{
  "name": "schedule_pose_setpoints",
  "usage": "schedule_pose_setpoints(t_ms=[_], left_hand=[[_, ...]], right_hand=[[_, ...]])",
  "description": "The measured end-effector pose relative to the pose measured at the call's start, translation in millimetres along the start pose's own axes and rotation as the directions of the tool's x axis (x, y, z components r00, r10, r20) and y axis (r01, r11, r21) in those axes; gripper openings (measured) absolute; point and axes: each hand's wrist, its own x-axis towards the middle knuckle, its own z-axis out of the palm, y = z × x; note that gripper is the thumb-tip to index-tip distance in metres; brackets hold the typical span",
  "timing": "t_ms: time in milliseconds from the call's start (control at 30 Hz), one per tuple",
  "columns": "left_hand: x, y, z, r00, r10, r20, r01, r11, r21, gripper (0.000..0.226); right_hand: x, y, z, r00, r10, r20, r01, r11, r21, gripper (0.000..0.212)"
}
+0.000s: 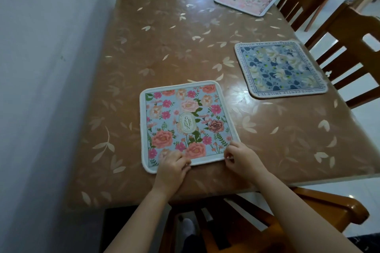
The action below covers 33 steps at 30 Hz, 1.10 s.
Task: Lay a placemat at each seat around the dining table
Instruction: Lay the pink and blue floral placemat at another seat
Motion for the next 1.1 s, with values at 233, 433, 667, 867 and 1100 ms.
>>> schedule_pose_setpoints(t_ms=[233,433,667,867,1100], left_hand=[[-10,-5,-3,0.999,0.044,-0.015,-0.043,0.999,0.015,0.011],[-11,8,3,0.996,0.080,0.031,-0.080,0.997,-0.006,0.013],[-24,-1,-1,1.000,-0.007,0.014,0.007,1.000,-0.006,0.016],[-29,2,1,0.999,-0.040,0.004,0.040,0.999,0.008,0.019],[-32,4,4,0.997,-0.072,-0.023,0.072,0.997,-0.008,0.016]], right_hand=[[-6,5,-1,0.997,0.025,0.078,-0.020,0.998,-0.065,0.006],[-21,15,-8,0.983,0.092,0.160,-0.076,0.992,-0.100,0.008],[-29,16,-11,0.987,0.063,0.150,-0.052,0.996,-0.073,0.013],[-29,10,-5,0.983,0.105,0.151,-0.083,0.986,-0.146,0.022],[-32,10,-2,0.986,0.112,0.122,-0.096,0.987,-0.128,0.021]])
